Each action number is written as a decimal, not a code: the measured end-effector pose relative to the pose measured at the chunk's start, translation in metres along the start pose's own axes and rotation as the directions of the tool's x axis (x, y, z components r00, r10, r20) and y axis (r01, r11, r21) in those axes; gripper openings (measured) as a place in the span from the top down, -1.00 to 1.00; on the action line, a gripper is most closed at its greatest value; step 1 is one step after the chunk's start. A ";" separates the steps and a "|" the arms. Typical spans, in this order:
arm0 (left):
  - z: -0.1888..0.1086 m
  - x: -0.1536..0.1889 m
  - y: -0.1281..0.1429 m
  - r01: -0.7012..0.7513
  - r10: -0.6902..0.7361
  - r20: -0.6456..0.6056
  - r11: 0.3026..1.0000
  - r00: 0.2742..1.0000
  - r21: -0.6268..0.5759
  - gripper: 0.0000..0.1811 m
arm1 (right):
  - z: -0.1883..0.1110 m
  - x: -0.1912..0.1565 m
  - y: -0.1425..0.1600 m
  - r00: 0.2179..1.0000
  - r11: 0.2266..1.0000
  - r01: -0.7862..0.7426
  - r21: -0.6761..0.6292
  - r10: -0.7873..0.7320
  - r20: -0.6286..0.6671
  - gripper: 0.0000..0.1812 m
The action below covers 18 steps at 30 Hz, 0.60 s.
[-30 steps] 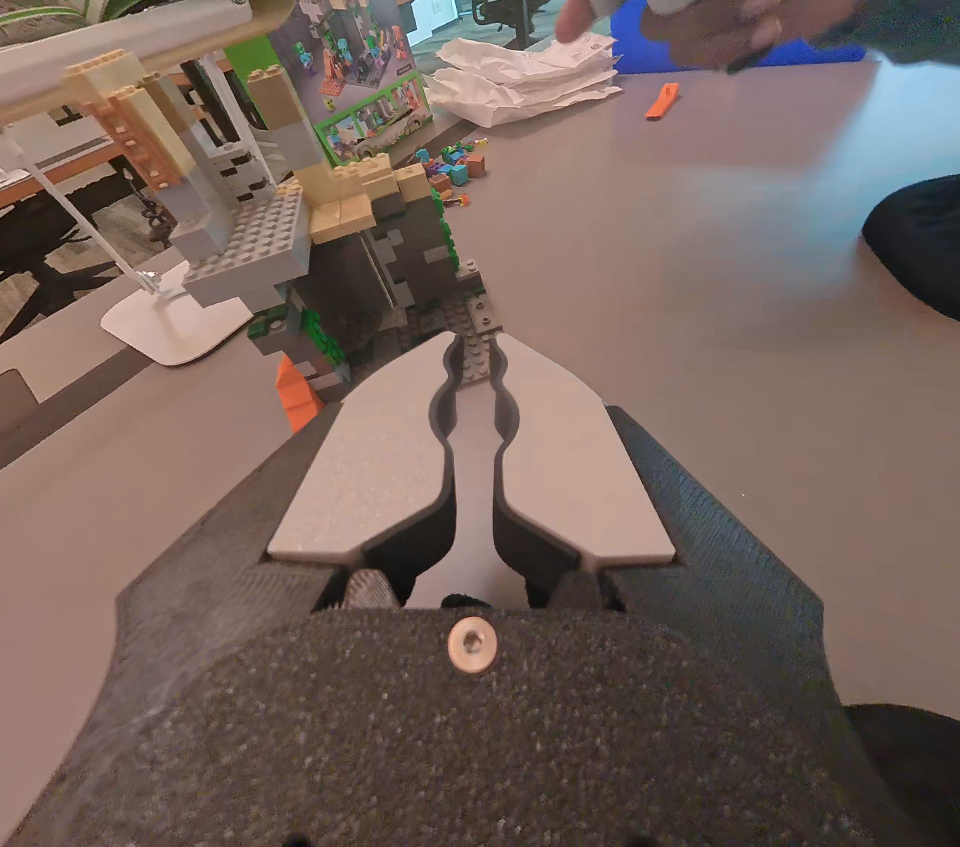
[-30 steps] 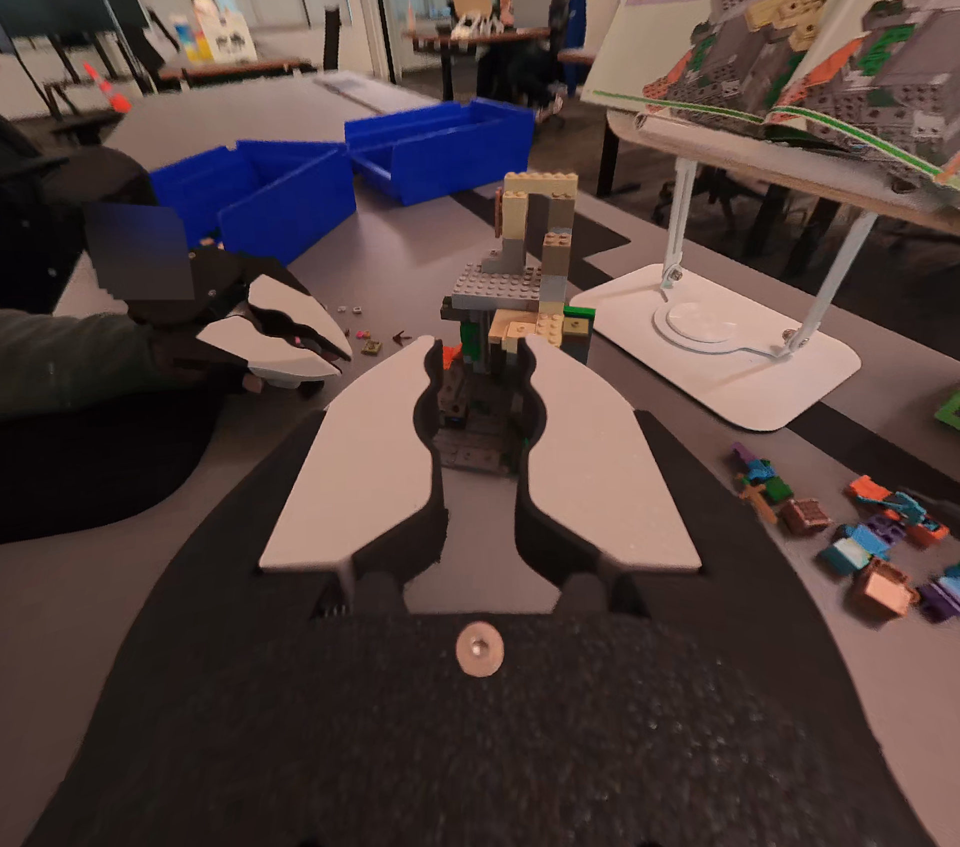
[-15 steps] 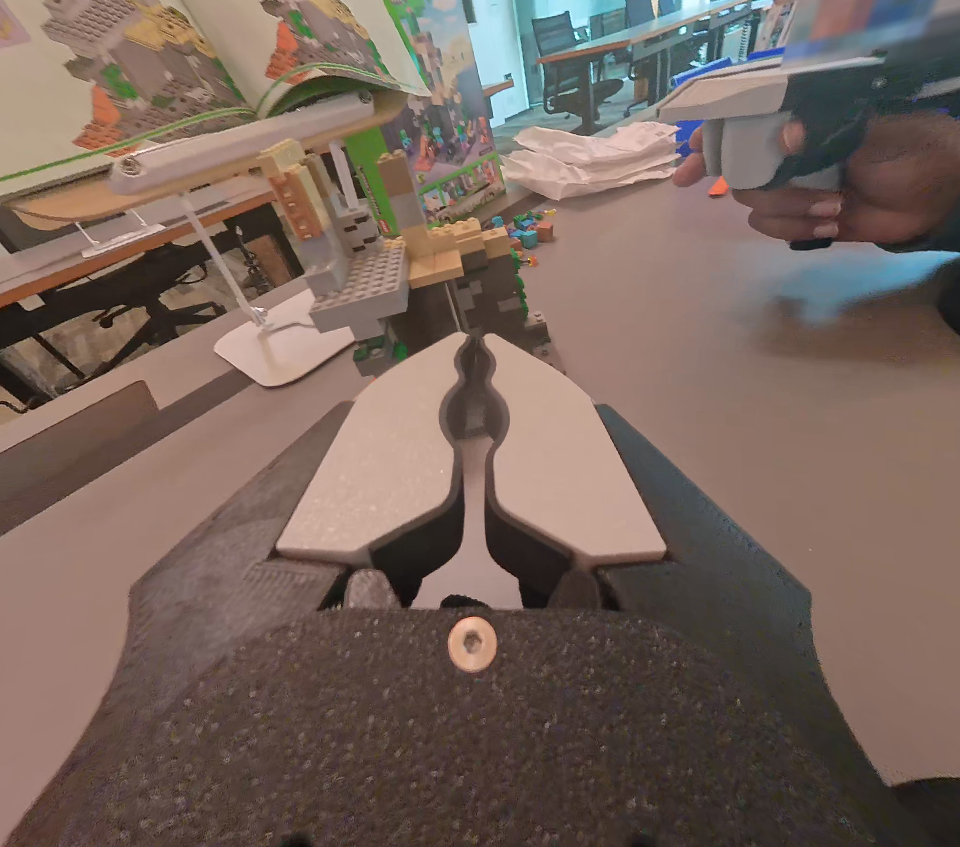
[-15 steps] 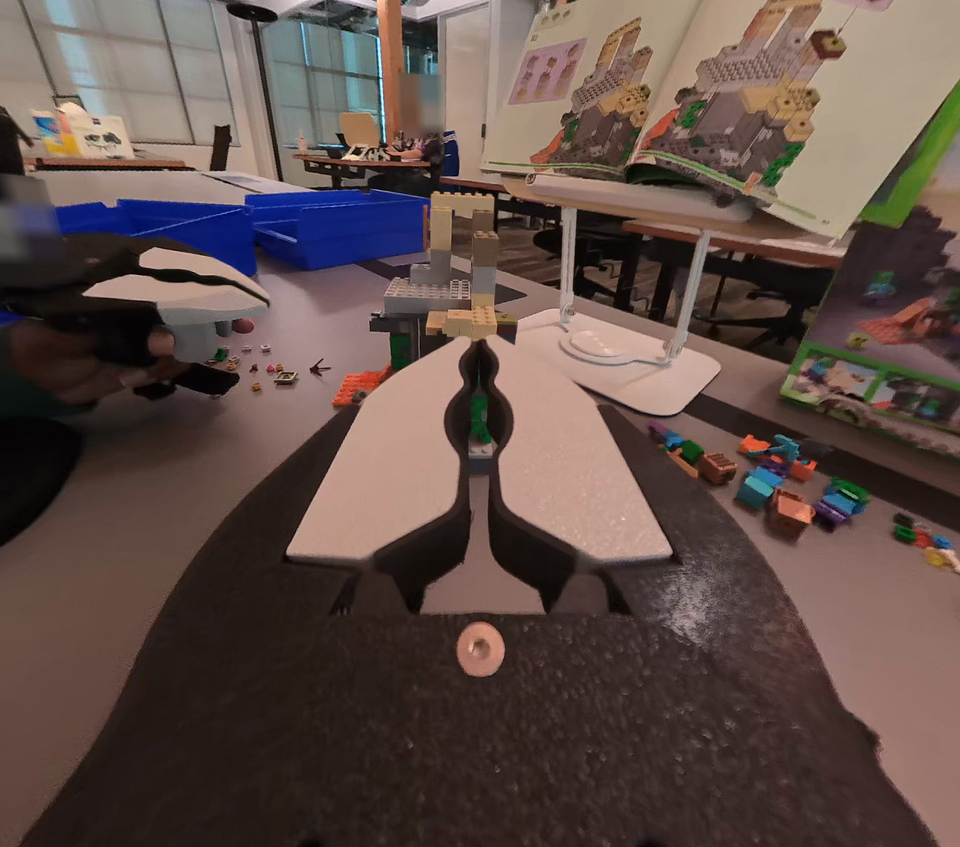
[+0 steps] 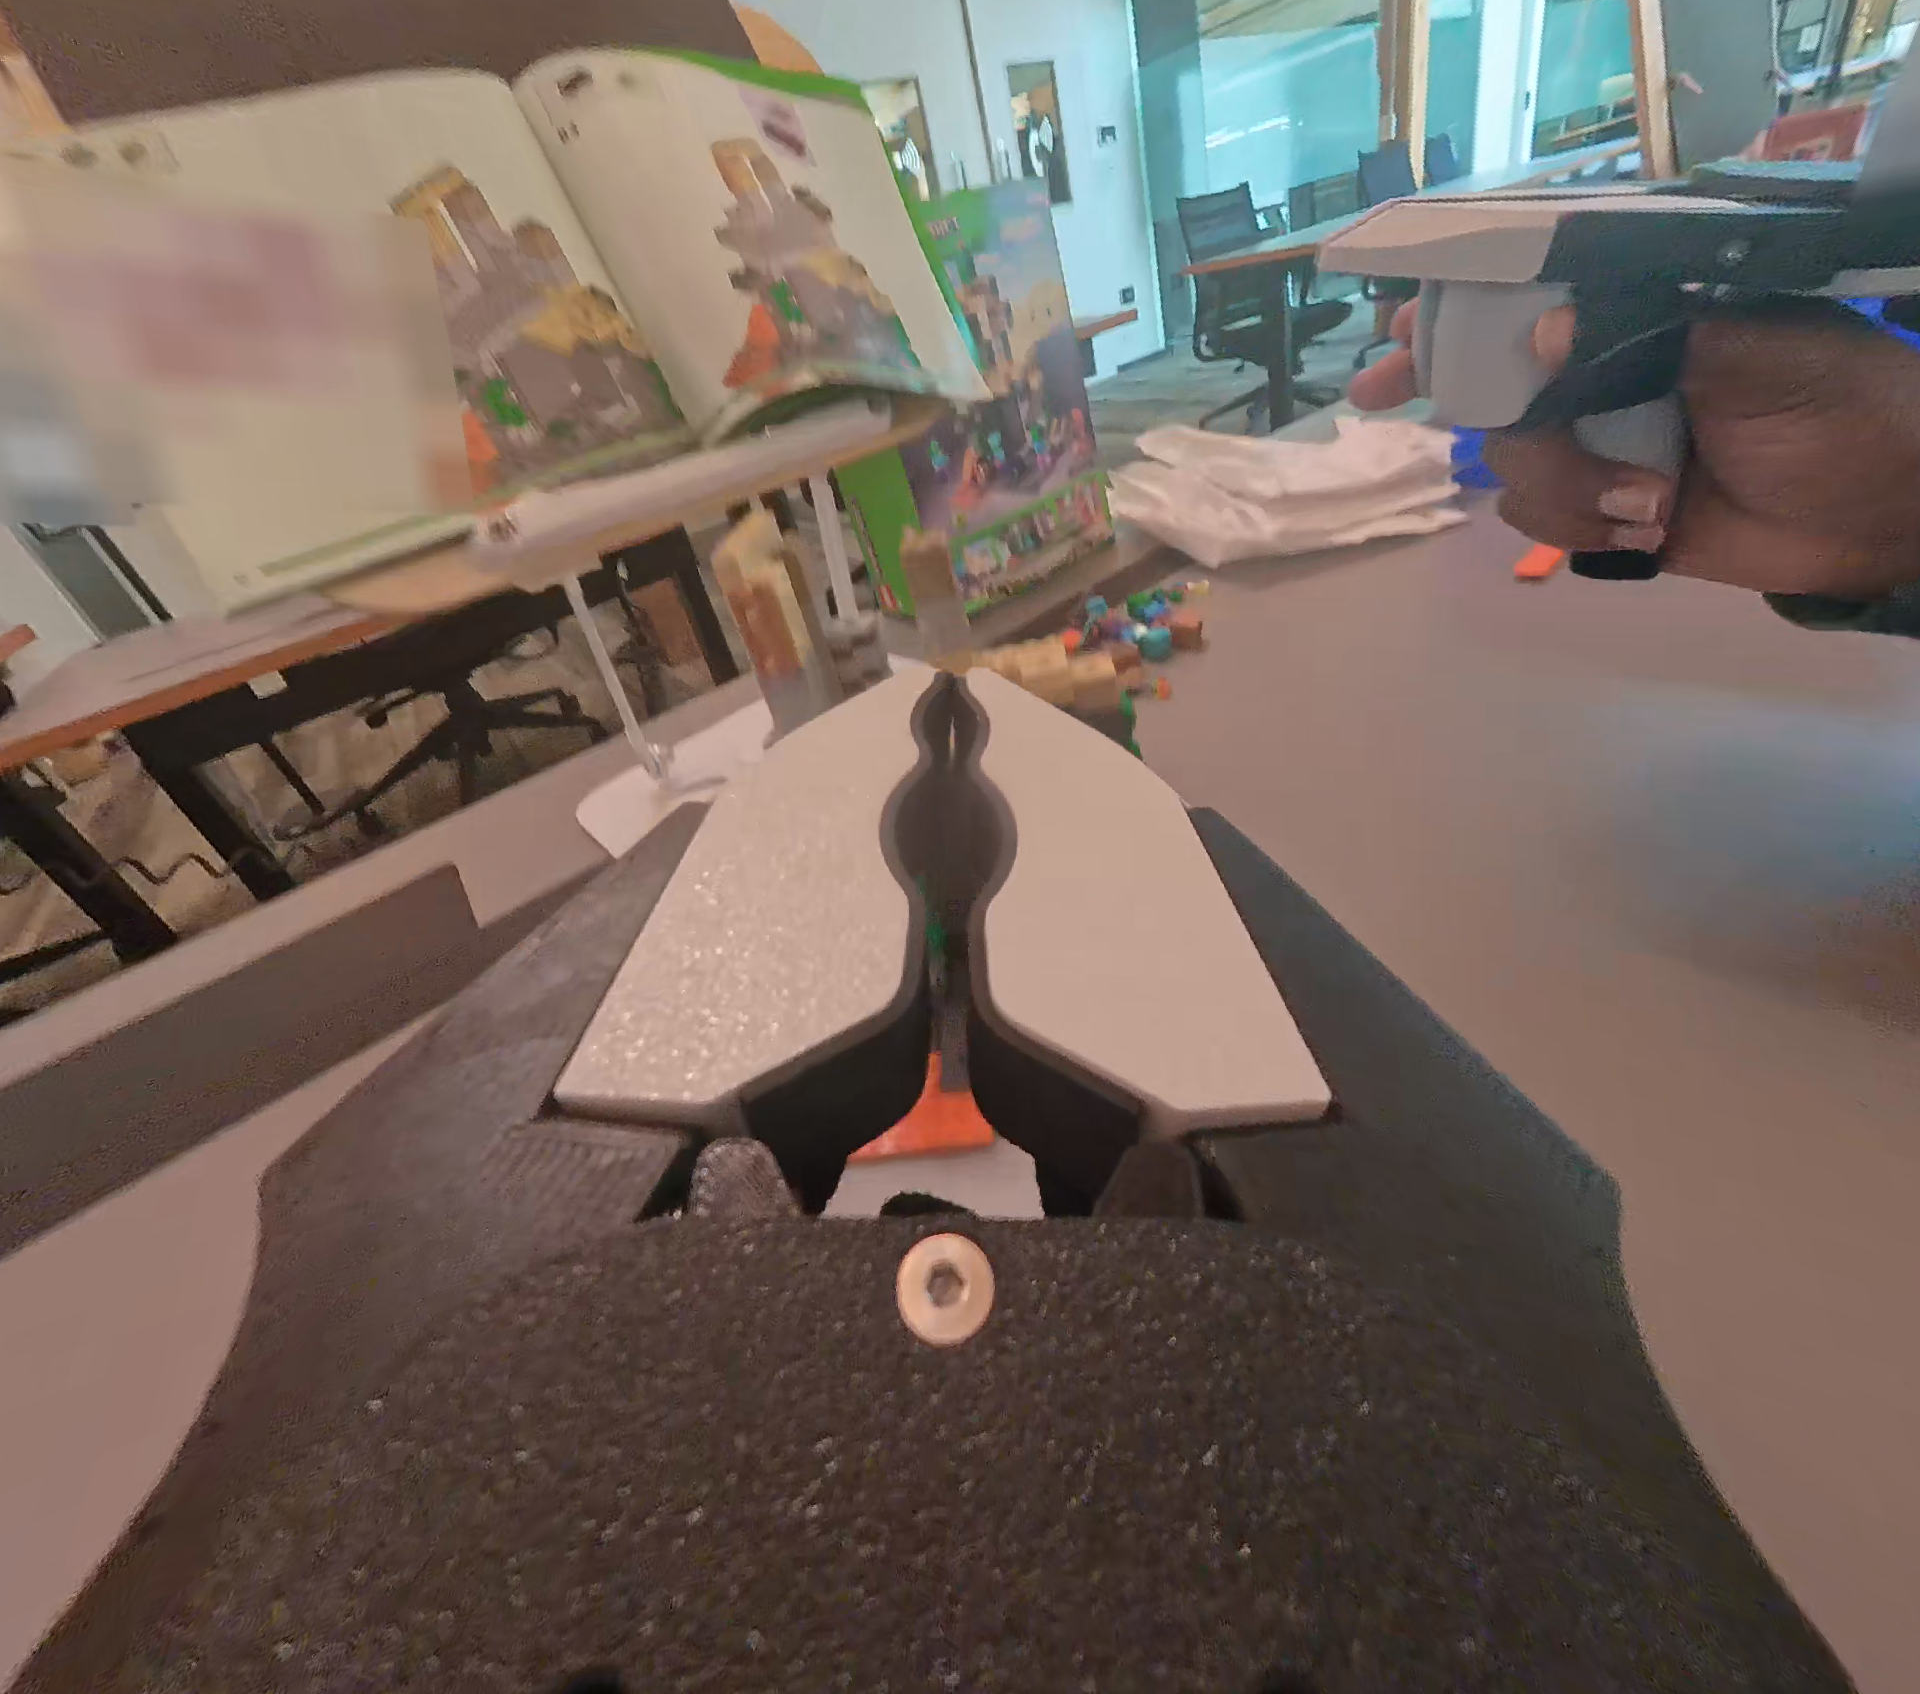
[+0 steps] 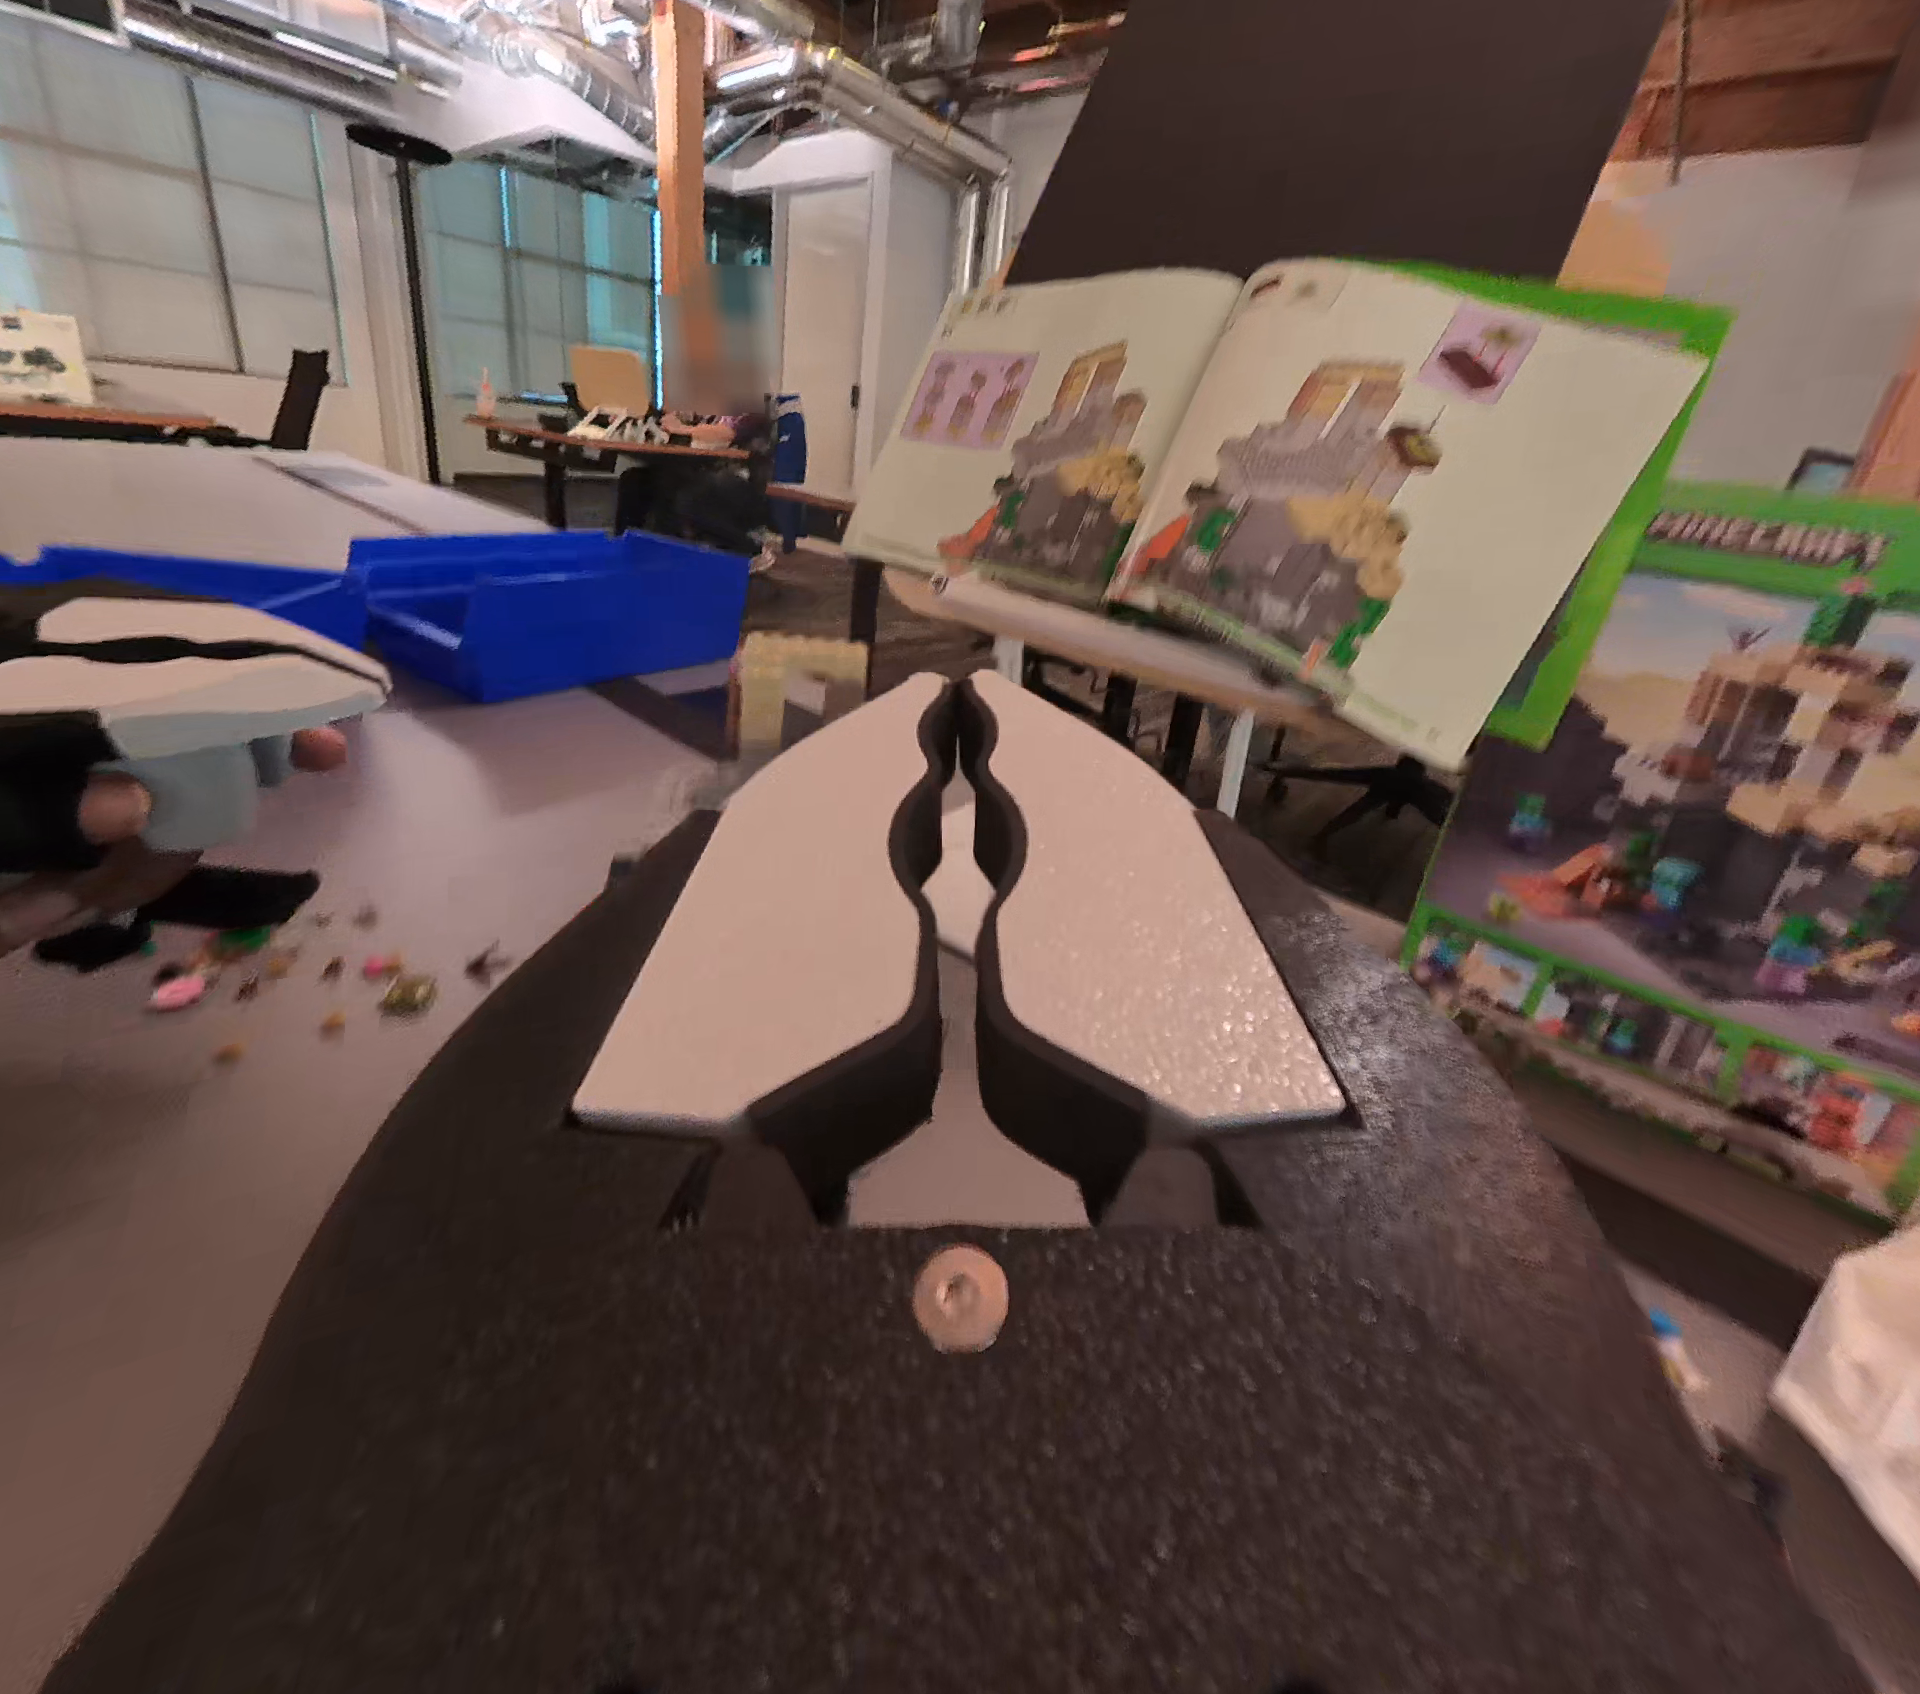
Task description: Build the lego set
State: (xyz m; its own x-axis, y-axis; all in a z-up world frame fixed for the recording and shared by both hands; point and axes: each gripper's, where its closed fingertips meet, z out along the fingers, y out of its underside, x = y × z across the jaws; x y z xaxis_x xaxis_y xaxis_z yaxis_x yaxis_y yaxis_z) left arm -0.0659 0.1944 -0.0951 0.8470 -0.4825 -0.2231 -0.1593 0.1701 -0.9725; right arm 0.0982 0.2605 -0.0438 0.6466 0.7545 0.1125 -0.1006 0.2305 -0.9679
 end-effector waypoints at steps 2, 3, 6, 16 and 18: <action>0.008 -0.005 -0.025 -0.014 0.013 0.018 0.999 1.000 0.032 1.00 | 0.014 0.008 -0.028 1.000 0.999 0.018 0.038 -0.017 -0.024 1.00; 0.013 -0.007 -0.039 -0.022 0.021 0.023 0.999 1.000 0.050 1.00 | 0.021 0.011 -0.044 0.999 0.998 0.032 0.062 -0.030 -0.034 1.00; 0.028 -0.016 -0.088 -0.052 0.046 0.049 0.991 0.998 0.120 1.00 | 0.039 0.019 -0.094 0.996 0.990 0.065 0.128 -0.056 -0.073 1.00; 0.092 -0.059 -0.192 0.067 -0.102 0.127 0.965 0.987 0.255 1.00 | 0.077 0.037 -0.177 0.970 0.969 0.100 0.226 -0.045 -0.240 1.00; 0.103 -0.072 -0.188 0.083 -0.128 0.166 0.963 0.978 0.256 1.00 | 0.087 0.040 -0.170 0.973 0.973 0.063 0.222 -0.011 -0.231 1.00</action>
State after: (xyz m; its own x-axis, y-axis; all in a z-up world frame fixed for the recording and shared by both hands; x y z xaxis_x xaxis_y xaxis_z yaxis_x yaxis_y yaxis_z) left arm -0.0450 0.2860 0.1103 0.9329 -0.3507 -0.0824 0.0463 0.3435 -0.9380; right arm 0.0752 0.3045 0.1445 0.8046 0.5899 0.0682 -0.2244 0.4083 -0.8848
